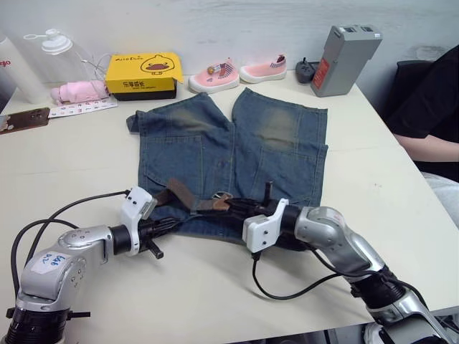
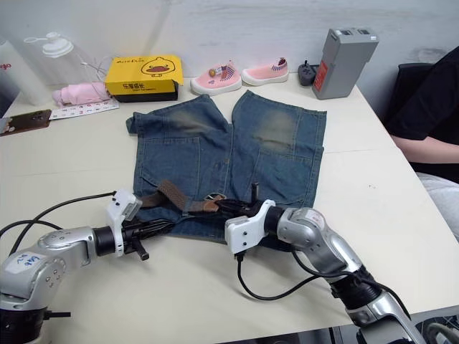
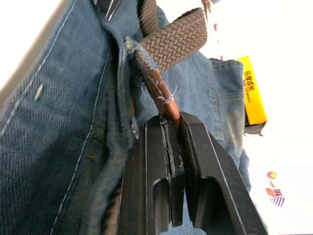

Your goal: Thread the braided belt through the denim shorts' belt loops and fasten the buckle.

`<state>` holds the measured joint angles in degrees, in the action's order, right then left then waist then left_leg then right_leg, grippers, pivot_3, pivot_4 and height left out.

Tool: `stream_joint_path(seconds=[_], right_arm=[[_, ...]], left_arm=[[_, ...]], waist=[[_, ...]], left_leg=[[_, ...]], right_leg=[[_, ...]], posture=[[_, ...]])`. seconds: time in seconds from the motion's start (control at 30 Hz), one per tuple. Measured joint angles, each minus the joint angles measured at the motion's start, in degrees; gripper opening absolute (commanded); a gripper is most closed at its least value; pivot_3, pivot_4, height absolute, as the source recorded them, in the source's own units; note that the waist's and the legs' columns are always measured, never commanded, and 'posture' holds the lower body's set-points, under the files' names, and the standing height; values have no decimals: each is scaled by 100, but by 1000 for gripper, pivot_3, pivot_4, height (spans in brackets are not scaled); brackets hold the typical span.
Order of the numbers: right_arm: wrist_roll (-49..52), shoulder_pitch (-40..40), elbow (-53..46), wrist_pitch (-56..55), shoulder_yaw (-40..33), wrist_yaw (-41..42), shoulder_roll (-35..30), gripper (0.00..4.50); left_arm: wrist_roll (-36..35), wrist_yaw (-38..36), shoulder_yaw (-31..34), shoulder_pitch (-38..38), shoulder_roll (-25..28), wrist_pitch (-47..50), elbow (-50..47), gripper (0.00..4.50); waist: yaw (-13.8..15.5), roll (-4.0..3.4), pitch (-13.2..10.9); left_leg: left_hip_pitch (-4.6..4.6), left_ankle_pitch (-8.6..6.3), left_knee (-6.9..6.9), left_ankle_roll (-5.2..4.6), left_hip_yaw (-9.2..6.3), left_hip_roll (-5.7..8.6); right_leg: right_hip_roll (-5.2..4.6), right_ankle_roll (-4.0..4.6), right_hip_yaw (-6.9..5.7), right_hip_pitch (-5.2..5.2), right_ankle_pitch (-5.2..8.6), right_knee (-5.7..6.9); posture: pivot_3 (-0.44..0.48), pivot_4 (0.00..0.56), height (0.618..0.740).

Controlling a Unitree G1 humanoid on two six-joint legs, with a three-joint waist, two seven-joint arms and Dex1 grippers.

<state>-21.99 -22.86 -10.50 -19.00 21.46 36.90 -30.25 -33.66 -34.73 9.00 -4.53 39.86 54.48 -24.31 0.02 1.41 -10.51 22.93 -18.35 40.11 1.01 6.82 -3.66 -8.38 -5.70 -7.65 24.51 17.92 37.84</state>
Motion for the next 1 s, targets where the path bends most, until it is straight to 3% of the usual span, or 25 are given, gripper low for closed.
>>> stream_joint_path(seconds=[0.33, 0.5, 0.57, 0.67, 0.7, 0.77, 0.8, 0.87, 1.0], right_arm=[[865, 145, -888, 686, -730, 412, -324, 0], [1539, -592, -466, 1352, -1592, 494, -533, 0], [1620, -614, -476, 1406, -1589, 518, -528, 0], [1702, -617, -483, 1498, -1455, 640, -474, 0], [1716, -617, -486, 1537, -1397, 673, -461, 0], [1724, -618, -495, 1542, -1329, 691, -447, 0], [1723, -618, -497, 1548, -1261, 712, -426, 0], [1723, -626, -496, 1552, -1254, 732, -419, 0], [1716, -714, -492, 1556, -1176, 745, -393, 0]], left_arm=[[34, 11, -104, 148, -14, -199, 4, 104], [60, -30, -279, 238, -91, -403, -17, 104], [89, -60, -290, 256, -83, -492, -19, 104], [-333, -331, -170, 429, -127, -446, -284, 875], [-643, -407, -13, 405, -168, -380, -459, 1462], [-884, -431, 162, 325, -167, -325, -576, 2099], [-1411, -485, 493, 230, -120, -171, -689, 2682], [-1850, -507, 780, 96, -8, -21, -773, 3325], [-2319, -323, 1111, -326, 66, 107, -790, 3325]], waist=[[2, -1, 1], [8, -3, 2], [2, -3, 2], [-14, -4, 1], [-11, -4, 0], [-14, -4, 0], [-21, -4, 0], [-22, -6, -1], [-28, -7, -1]], left_leg=[[-21, -4, -4, -8, -8, 1], [-38, -11, -12, -18, -4, 4], [-41, -11, -14, -19, -3, 4], [-37, -13, -14, -22, -3, 0], [-34, -14, -12, -22, -5, -3], [-37, -14, -12, -21, -4, -1], [-36, -13, -12, -21, -5, -3], [-40, -13, -13, -21, -4, -3], [-42, -13, -13, -20, -3, -3]], right_leg=[[-4, 0, 7, -12, 0, -5], [-10, 0, 11, -21, 0, -9], [-10, 0, 12, -21, 0, -9], [-10, 0, 12, -19, 0, -6], [-9, 0, 9, -19, 0, -8], [-10, 0, 12, -19, 0, -9], [-9, 0, 11, -18, 0, -9], [-9, 0, 14, -18, 0, -9], [-8, 0, 16, -18, 0, -10]], posture=[[0, 150, 698], [0, 150, 698], [0, 150, 698], [0, 150, 698], [0, 150, 698], [0, 150, 698], [0, 150, 698], [0, 150, 698], [0, 150, 698]])
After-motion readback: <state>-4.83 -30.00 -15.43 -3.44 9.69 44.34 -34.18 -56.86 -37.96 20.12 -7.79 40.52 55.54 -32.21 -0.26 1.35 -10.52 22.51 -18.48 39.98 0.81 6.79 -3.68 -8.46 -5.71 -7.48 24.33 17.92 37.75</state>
